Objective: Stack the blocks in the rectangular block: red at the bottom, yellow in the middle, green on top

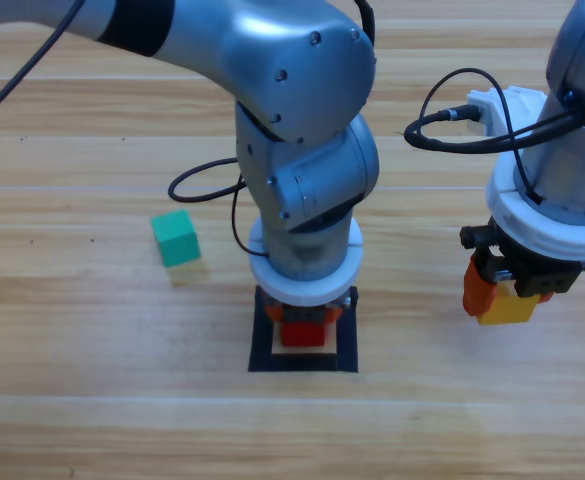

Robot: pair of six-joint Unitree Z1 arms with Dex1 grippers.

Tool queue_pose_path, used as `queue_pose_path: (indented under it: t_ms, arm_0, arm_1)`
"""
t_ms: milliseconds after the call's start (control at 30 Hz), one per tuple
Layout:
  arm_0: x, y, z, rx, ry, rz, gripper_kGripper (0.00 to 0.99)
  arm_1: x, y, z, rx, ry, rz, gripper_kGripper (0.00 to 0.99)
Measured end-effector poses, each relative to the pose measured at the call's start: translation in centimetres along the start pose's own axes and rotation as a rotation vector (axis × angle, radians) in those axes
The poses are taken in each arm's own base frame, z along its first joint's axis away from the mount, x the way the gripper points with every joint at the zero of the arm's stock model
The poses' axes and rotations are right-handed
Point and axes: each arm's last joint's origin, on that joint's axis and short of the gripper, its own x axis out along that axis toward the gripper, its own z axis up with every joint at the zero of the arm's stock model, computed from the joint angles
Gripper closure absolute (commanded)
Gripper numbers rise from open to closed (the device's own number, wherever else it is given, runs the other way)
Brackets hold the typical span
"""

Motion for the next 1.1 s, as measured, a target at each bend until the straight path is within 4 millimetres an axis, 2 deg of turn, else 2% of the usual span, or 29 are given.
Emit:
queue_pose_path:
  t_ms: [233,367,500,567,633,700,733,1100]
  arm_0:
    - [0.08,-0.01,-0.01,-0.003,0.001,0.002,0.923]
    - [0.09,-0.02,-0.01,-0.004,0.001,0.001,0.775]
    - [0.14,-0.04,-0.01,-0.004,0.001,0.001,0.691]
    - [0.15,-0.04,-0.01,-0.004,0.001,0.001,0.551]
    - [0.15,-0.04,-0.01,-0.004,0.001,0.001,0.314]
    - [0.16,-0.08,0.01,-0.005,0.0,0.0,0.025]
    - [0.34,-0.16,0.01,-0.005,-0.001,-0.001,0.001]
    - [0.4,-0.3,0.12,-0.01,-0.007,-0.006,0.0]
  arm_1:
    - [0.0,0.0,0.0,0.0,0.0,0.0,0.99]
    - [0.0,0.0,0.0,-0.001,0.0,0.0,0.99]
    - [0.0,0.0,0.0,-0.001,0.0,0.0,0.99]
    - [0.0,0.0,0.0,-0.001,0.0,0.0,0.99]
    - [0.0,0.0,0.0,-0.001,0.0,0.0,0.99]
    - [0.0,0.0,0.0,-0.001,0.0,0.0,0.99]
    - [0.0,0.0,0.0,-0.002,0.0,0.0,0.99]
    - [0.0,0.0,0.0,-0.004,0.0,0.0,0.99]
